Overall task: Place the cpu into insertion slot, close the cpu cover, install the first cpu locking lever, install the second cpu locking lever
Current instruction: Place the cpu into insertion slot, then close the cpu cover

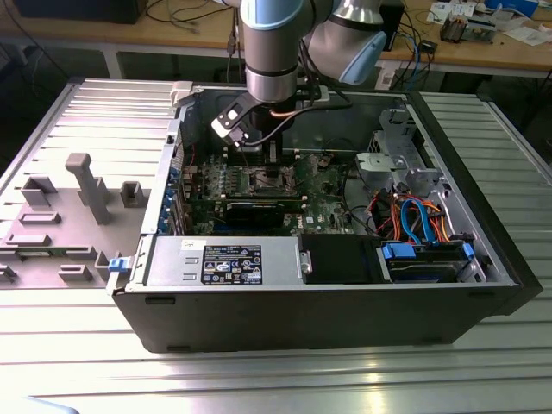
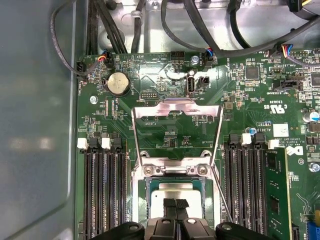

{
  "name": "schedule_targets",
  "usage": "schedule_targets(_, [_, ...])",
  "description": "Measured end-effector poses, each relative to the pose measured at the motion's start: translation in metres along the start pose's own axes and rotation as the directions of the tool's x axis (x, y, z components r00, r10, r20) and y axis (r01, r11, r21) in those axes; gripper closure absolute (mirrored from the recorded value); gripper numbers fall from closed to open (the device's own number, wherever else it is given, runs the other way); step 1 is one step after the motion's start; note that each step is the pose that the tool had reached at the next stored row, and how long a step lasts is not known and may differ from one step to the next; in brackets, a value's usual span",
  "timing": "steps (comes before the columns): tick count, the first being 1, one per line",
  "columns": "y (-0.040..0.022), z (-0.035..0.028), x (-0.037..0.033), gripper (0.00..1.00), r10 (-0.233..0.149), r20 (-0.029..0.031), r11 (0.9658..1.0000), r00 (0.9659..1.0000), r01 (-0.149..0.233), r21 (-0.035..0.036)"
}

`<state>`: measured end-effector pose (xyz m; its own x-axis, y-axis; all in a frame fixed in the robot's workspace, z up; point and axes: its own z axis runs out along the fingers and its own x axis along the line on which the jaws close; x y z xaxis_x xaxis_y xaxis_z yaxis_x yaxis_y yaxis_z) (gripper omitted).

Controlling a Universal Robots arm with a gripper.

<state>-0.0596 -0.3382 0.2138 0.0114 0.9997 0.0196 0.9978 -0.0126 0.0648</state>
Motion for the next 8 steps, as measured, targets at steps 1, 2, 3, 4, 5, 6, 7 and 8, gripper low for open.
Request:
schedule_targets(1, [0.0, -0.0001, 0.0, 0.89, 0.0, 0.0002, 1.0, 1.0, 0.0, 0.0001])
schedule_targets(2, [0.0001, -0.0001, 0.0, 0.89, 0.0, 0.0002, 1.0, 1.0, 0.0, 0.0001])
schedule_targets(3, [0.0001, 0.0, 0.0, 0.89, 0.0, 0.0002, 1.0, 1.0, 0.0, 0.0001])
schedule_targets(4, [0.0001, -0.0001, 0.0, 0.89, 0.0, 0.0002, 1.0, 1.0, 0.0, 0.0002])
schedule_targets(5, [0.0001, 0.0, 0.0, 0.89, 0.0, 0.0001, 1.0, 1.0, 0.0, 0.0002])
schedule_targets(6, [0.0001, 0.0, 0.0, 0.89, 0.0, 0.0001, 1.0, 1.0, 0.0, 0.0002])
schedule_targets(7, [0.0001, 0.0, 0.0, 0.89, 0.0, 0.0001, 1.0, 1.0, 0.0, 0.0002])
schedule_targets(8, [0.0001, 0.0, 0.0, 0.89, 0.0, 0.0001, 1.0, 1.0, 0.0, 0.0002])
